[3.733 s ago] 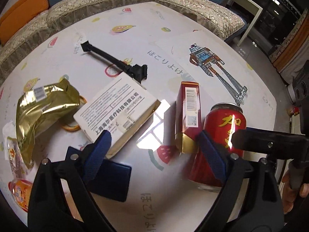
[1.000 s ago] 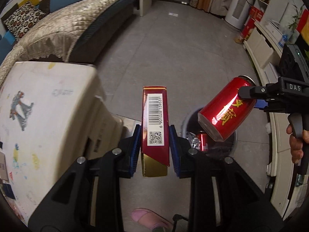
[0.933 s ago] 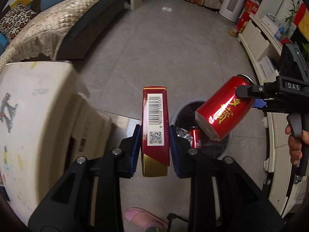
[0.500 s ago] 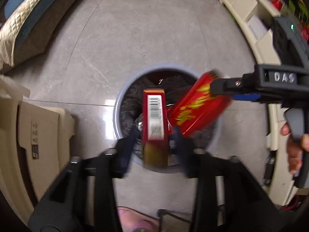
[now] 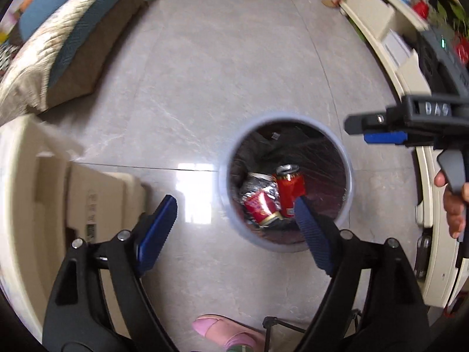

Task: Collect trash
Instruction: 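Open both grippers to drop the pack and can into the bin, then return both grippers to the table toward the orange bottle and white box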

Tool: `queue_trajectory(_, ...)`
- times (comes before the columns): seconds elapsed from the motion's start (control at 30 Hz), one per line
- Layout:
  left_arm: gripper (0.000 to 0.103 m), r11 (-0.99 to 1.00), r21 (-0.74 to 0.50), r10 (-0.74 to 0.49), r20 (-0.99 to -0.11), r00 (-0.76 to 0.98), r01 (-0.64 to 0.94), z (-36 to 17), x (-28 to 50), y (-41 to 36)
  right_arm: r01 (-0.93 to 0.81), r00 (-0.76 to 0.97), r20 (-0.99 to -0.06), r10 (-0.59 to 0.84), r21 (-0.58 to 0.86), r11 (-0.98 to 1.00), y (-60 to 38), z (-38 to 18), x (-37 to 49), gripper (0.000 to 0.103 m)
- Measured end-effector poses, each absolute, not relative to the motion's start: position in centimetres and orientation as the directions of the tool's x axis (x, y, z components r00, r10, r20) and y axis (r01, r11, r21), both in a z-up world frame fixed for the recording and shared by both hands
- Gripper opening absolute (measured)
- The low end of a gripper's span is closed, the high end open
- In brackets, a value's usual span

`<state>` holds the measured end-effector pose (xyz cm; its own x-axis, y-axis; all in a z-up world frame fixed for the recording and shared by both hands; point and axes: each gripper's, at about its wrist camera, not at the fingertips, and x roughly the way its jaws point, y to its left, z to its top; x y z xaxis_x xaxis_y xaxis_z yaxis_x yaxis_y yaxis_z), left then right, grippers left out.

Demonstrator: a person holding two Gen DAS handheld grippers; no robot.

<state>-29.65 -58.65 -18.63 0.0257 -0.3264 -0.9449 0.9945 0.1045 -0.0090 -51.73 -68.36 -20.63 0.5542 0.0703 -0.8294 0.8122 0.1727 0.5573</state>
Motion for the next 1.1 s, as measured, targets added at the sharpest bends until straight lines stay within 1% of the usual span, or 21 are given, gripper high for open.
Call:
queue_trajectory(0.13,0.08,0.225,-0.037,-0.397,-0.916,0.057,0.974,-14.4,-23.7,-54.5,0.776,0.572,-0.815,0.09,0.574,0.264,-66.8,-18.0,-47.8,0.078)
queue_trajectory(0.23,0.08,0.347,-0.024,-0.437,-0.889,0.139,0.938,-11.0,-18.3,-50.0,0.732,0.587,-0.801,0.119,0.588,0.344,-65.0,-15.6,-43.8,0.081)
queue_trajectory(0.27,0.08,0.382,-0.02,-0.443,-0.882,0.164,0.924,-10.0,-16.9,-48.6,0.714,0.595,-0.794,0.127,0.594,0.369,-64.3,-14.8,-42.4,0.083)
queue_trajectory(0.4,0.08,0.533,-0.041,-0.451,-0.859,0.243,0.845,-6.7,-10.6,-40.8,0.623,0.613,-0.768,0.186,0.615,0.484,-60.5,-11.6,-35.3,0.083)
queue_trajectory(0.43,0.08,0.575,-0.03,-0.438,-0.855,0.277,0.818,-6.1,-9.1,-38.3,0.598,0.616,-0.76,0.206,0.622,0.506,-59.3,-11.0,-33.4,0.085)
queue_trajectory(0.57,0.08,0.713,0.02,-0.358,-0.849,0.388,0.701,-4.9,-4.8,-29.3,0.486,0.6,-0.746,0.289,0.627,0.608,-53.5,-8.7,-25.2,0.086)
queue_trajectory(0.63,0.082,0.764,0.025,-0.325,-0.848,0.418,0.645,-4.5,-2.9,-25.1,0.427,0.594,-0.729,0.341,0.645,0.634,-50.7,-7.8,-21.4,0.087)
queue_trajectory(0.77,0.085,0.848,0.042,-0.252,-0.844,0.473,0.528,-4.2,-0.3,-16.9,0.308,0.552,-0.723,0.415,0.64,0.704,-43.7,-6.5,-14.3,0.087)
queue_trajectory(0.9,0.086,0.914,-0.013,-0.225,-0.849,0.478,0.406,-3.6,2.1,-10.0,0.218,0.503,-0.719,0.48,0.643,0.734,-37.4,-6.1,-8.1,0.087)
queue_trajectory(0.93,0.087,0.929,-0.022,-0.211,-0.85,0.482,0.369,-3.6,2.5,-8.6,0.204,0.491,-0.717,0.495,0.647,0.735,-35.8,-6.1,-6.7,0.087)
queue_trajectory(0.97,0.093,0.943,-0.027,-0.195,-0.854,0.482,0.332,-3.8,3.2,-7.0,0.191,0.482,-0.716,0.505,0.649,0.737,-34.4,-6.1,-5.4,0.087)
queue_trajectory(1.0,0.096,0.957,-0.031,-0.172,-0.863,0.475,0.29,-4.2,3.8,-5.8,0.18,0.472,-0.716,0.515,0.65,0.738,-33.2,-5.9,-4.0,0.087)
queue_trajectory(1.1,0.096,0.983,-0.068,-0.138,-0.885,0.445,0.169,-5.1,5.5,-2.9,0.154,0.452,-0.721,0.525,0.643,0.75,-30.2,-5.4,-0.9,0.088)
